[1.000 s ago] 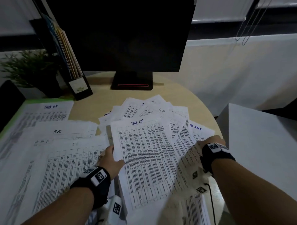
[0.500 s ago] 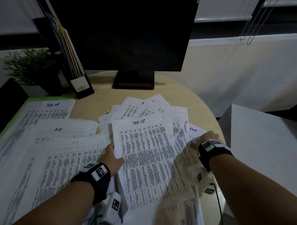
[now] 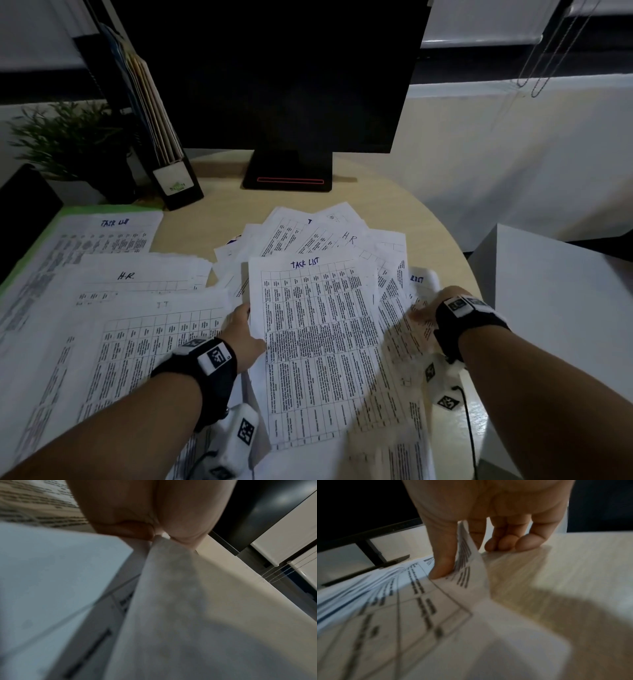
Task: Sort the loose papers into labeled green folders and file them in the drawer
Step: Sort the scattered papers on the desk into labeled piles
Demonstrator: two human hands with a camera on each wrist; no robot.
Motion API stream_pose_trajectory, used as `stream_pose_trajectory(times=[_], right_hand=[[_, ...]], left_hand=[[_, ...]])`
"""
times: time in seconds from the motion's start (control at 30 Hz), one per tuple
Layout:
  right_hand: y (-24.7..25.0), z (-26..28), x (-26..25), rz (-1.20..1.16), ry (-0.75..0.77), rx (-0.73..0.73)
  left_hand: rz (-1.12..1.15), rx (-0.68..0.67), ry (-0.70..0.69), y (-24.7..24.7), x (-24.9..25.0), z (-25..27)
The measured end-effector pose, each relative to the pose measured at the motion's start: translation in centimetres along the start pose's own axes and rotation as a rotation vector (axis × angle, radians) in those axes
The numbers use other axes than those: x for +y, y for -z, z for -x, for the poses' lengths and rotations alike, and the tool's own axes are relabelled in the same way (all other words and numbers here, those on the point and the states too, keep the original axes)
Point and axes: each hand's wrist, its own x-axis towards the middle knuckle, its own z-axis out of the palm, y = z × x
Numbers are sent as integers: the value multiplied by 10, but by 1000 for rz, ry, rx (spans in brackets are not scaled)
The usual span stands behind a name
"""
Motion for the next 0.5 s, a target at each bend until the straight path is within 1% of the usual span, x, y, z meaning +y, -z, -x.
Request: stream_pose_trajectory(times=[0.07,0.13,0.2,0.27,0.37,0.5], right_hand=[[-1,1,6,-116,12,6],[1,6,12,-205,9,51],[9,10,17,-249,13,132],[22,15,21,-315,45,303],[48,30,20,-457,129,592],[88,56,10,-553,317,881]], left_hand=[[-1,-3,2,-1,1,0],[-4,-14,10,-1,2,1],[-9,16,-4,-2,4,2],[-9,36,-8,-2,4,1],[10,19,4,-3,2,1],[0,18,14,-3,2,-1]])
